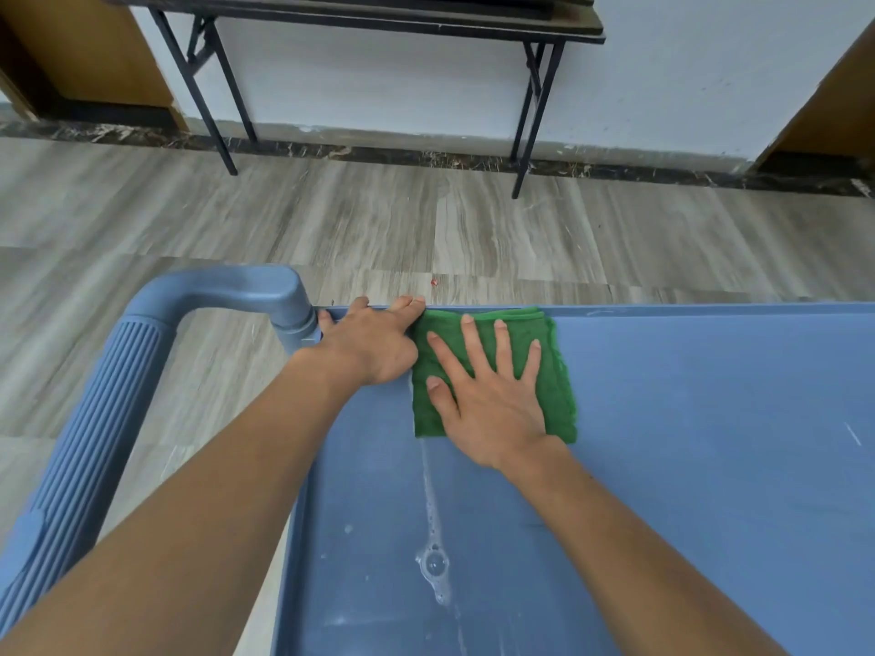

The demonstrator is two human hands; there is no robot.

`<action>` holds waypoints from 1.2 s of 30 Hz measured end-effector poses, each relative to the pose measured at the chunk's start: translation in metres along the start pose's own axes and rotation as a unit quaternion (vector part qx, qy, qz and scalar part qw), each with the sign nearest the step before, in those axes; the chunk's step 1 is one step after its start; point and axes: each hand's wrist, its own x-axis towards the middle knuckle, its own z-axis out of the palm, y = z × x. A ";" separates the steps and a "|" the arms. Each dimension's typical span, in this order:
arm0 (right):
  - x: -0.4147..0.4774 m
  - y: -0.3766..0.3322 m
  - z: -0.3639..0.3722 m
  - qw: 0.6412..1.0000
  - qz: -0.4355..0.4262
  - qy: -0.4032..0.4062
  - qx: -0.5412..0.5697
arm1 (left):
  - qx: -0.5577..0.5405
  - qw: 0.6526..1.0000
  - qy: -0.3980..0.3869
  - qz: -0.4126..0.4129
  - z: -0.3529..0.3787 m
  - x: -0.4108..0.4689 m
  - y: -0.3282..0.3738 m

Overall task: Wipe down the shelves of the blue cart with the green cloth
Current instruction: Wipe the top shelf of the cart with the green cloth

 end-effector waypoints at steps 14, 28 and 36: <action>-0.074 -0.026 0.002 0.993 -0.119 -0.016 -0.012 | -0.026 0.999 -0.016 -0.020 0.001 -0.001 -0.005; -0.269 -0.067 0.020 0.998 -0.059 0.015 -0.004 | 0.000 1.000 0.001 -0.007 0.007 -0.009 -0.010; -0.338 -0.076 0.031 0.999 0.005 -0.005 -0.053 | 0.033 0.999 0.019 0.032 0.011 -0.034 -0.009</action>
